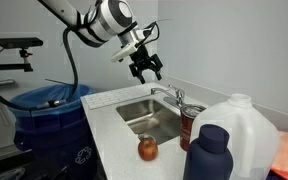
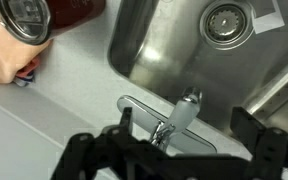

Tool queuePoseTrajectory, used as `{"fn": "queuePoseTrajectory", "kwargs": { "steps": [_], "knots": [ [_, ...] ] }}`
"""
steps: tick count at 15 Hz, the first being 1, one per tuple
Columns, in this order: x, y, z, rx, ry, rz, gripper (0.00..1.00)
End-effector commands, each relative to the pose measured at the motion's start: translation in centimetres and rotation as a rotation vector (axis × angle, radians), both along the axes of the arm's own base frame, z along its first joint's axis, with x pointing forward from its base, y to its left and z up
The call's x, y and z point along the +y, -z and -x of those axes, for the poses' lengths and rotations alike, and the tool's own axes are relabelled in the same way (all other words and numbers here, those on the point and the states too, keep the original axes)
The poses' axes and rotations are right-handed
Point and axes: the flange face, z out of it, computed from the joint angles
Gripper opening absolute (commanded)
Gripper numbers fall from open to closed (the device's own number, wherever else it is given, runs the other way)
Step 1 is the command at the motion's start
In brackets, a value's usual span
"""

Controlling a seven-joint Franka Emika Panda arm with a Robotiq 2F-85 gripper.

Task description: Move the tap nozzle to the left

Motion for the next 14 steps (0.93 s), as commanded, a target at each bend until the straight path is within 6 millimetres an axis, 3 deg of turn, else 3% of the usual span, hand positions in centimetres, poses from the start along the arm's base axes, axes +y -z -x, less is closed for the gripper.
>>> {"fn": "queuePoseTrajectory", "kwargs": {
  "steps": [1, 7, 11, 14],
  "knots": [
    [-0.6, 1.9, -2.3, -0.031, 0.045, -0.011, 1.0],
    [-0.7, 5.2, -4.1, -0.003, 0.095, -0.077, 1.0],
    [-0.5, 5.9, -4.4, 0.023, 0.117, -0.117, 1.0],
    [1.3, 7.0, -6.1, 0.028, 0.124, -0.145, 1.0]
  ]
}}
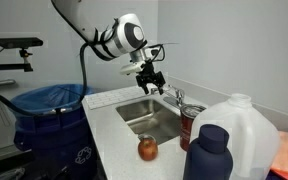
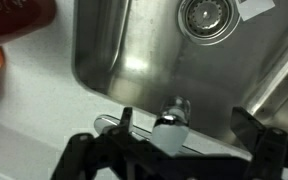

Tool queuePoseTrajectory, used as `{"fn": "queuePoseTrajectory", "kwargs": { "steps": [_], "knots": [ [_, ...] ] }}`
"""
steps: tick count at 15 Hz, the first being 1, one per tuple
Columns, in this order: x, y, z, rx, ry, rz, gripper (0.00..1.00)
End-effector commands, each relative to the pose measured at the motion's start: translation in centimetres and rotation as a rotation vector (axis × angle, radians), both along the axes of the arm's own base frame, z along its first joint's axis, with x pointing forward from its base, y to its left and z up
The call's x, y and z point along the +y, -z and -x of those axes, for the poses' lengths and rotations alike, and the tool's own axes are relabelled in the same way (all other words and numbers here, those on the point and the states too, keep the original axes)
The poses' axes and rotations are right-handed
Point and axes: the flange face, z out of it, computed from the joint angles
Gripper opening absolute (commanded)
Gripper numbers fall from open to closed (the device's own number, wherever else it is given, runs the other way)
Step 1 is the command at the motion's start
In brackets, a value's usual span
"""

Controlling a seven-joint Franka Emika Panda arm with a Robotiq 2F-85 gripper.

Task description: Move the tap nozzle to the left

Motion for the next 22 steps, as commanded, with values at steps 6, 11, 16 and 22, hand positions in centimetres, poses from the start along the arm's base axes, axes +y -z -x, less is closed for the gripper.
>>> {"fn": "queuePoseTrajectory", "kwargs": {
  "steps": [6, 11, 16, 22],
  "knots": [
    [1.2, 0.5, -1.6, 0.001, 0.014, -0.035, 1.0],
    [1.2, 0.6, -1.8, 0.0, 0.015, -0.035, 1.0],
    [2.8, 2.1, -2.8, 0.032, -0.059, -0.094, 1.0],
    [4.5, 4.2, -4.9, 0.071, -0.165, -0.133, 1.0]
  ]
}}
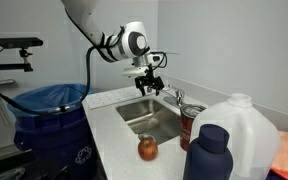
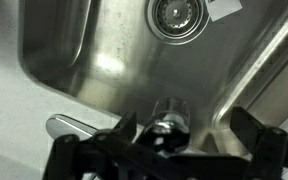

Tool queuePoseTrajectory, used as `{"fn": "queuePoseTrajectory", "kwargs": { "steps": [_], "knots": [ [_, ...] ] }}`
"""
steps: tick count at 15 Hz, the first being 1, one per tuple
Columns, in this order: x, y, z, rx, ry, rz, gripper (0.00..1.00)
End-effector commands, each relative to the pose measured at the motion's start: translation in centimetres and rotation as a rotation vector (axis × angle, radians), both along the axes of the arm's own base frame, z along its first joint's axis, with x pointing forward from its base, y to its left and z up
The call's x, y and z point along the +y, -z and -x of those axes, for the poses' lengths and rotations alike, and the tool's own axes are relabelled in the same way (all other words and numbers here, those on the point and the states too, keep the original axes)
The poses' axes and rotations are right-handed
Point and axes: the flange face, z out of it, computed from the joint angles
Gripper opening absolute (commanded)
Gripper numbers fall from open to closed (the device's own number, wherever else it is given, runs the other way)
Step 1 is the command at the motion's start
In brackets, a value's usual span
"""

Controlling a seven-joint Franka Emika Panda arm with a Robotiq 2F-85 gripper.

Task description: Move the tap nozzle to the left

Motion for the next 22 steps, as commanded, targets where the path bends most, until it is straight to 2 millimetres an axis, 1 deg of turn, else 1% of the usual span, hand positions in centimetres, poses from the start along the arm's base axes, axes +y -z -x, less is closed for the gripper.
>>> {"fn": "queuePoseTrajectory", "kwargs": {
  "steps": [1, 2, 5, 8, 10, 11, 13, 16, 22],
  "knots": [
    [2.6, 1.5, -2.5, -0.002, -0.084, -0.051, 1.0],
    [4.0, 0.7, -2.6, -0.006, -0.098, -0.05, 1.0],
    [6.1, 0.1, -3.4, -0.021, -0.138, -0.066, 1.0],
    [8.5, 0.2, -4.7, -0.036, -0.202, -0.07, 1.0],
    [9.6, 0.3, -5.8, -0.047, -0.239, -0.068, 1.0],
    [10.0, 0.3, -6.3, -0.055, -0.256, -0.066, 1.0],
    [10.1, 0.6, -7.5, -0.075, -0.287, -0.048, 1.0],
    [10.9, 0.1, -9.3, -0.105, -0.328, -0.024, 1.0],
    [11.7, 0.0, -12.6, -0.161, -0.383, 0.016, 1.0]
  ]
}}
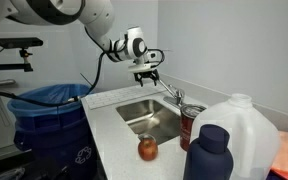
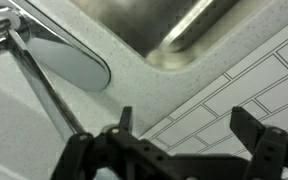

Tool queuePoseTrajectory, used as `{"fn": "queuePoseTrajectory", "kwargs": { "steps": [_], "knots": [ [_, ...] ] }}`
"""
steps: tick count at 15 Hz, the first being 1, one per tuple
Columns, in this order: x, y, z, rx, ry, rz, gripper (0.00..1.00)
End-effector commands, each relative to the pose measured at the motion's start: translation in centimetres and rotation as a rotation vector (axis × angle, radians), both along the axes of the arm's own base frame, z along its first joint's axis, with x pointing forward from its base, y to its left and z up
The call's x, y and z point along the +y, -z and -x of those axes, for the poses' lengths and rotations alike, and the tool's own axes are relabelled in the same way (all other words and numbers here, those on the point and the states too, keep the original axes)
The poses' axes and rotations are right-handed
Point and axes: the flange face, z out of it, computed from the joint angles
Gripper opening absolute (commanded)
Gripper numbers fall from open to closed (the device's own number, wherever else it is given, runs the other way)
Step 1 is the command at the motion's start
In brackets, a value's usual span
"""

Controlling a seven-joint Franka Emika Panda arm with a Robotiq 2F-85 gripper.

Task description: Move the tap nozzle to the left

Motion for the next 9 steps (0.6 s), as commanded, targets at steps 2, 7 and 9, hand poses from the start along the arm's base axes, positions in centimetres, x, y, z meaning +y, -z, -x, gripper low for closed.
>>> {"fn": "queuePoseTrajectory", "kwargs": {
  "steps": [2, 7, 9],
  "knots": [
    [1.2, -0.4, -3.8, -0.08, -0.066, 0.038, 1.0],
    [1.8, -0.4, -5.4, -0.143, -0.094, 0.09, 1.0],
    [1.9, -0.3, -5.8, -0.158, -0.096, 0.102, 1.0]
  ]
}}
